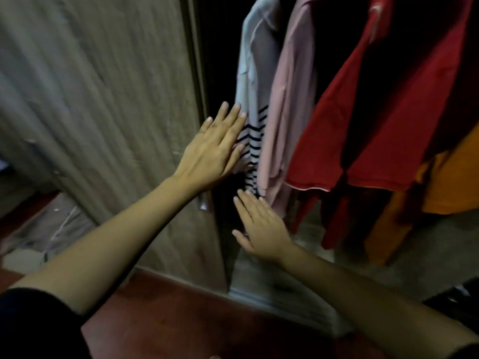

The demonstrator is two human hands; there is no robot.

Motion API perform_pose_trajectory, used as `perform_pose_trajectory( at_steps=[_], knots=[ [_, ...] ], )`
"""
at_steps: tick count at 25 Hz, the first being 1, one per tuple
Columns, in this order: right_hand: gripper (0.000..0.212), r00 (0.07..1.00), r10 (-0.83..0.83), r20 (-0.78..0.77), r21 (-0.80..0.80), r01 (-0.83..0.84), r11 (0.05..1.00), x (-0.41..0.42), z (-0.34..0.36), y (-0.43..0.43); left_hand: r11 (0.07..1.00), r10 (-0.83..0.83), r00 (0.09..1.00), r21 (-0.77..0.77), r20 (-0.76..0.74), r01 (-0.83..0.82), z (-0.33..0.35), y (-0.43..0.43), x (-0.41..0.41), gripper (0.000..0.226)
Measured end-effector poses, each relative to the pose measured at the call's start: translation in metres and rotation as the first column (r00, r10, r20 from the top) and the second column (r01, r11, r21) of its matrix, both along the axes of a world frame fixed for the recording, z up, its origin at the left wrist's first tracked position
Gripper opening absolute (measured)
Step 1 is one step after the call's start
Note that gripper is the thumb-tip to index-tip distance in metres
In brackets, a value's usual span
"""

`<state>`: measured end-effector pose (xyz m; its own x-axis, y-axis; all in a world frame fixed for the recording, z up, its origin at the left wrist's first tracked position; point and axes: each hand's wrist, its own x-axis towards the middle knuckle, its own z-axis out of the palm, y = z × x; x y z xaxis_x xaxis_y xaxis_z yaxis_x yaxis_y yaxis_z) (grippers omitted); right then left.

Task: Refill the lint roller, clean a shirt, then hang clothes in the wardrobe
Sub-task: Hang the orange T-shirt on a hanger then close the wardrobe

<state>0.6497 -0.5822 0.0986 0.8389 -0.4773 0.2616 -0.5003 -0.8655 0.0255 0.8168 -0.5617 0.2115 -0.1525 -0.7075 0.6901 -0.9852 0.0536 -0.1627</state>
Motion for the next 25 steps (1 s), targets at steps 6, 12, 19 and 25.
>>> perform_pose_trajectory(
  at_steps=[6,12,19,25],
  knots=[
    [0.064,0.895,0.097,-0.436,-0.055,-0.134,0.989,0.099,-0.038,0.02,0.996,0.085,0.966,-0.026,0.242,-0.082,-0.002,0.021,0.112,0.052],
    [0.066,0.82,-0.122,-0.559,-0.283,-0.05,0.958,0.139,-0.046,0.012,0.999,0.02,0.892,-0.052,0.451,0.004,-0.002,0.006,0.149,0.053],
    [0.049,0.771,-0.047,-0.635,-0.383,-0.262,0.886,0.134,-0.033,-0.001,0.982,-0.041,0.854,-0.135,0.518,0.129,-0.001,-0.01,0.14,0.053],
    [0.045,0.7,-0.134,-0.701,-0.402,-0.233,0.886,0.084,-0.033,-0.012,0.97,-0.121,0.835,-0.116,0.537,0.215,0.002,-0.03,0.09,0.061]
  ],
)
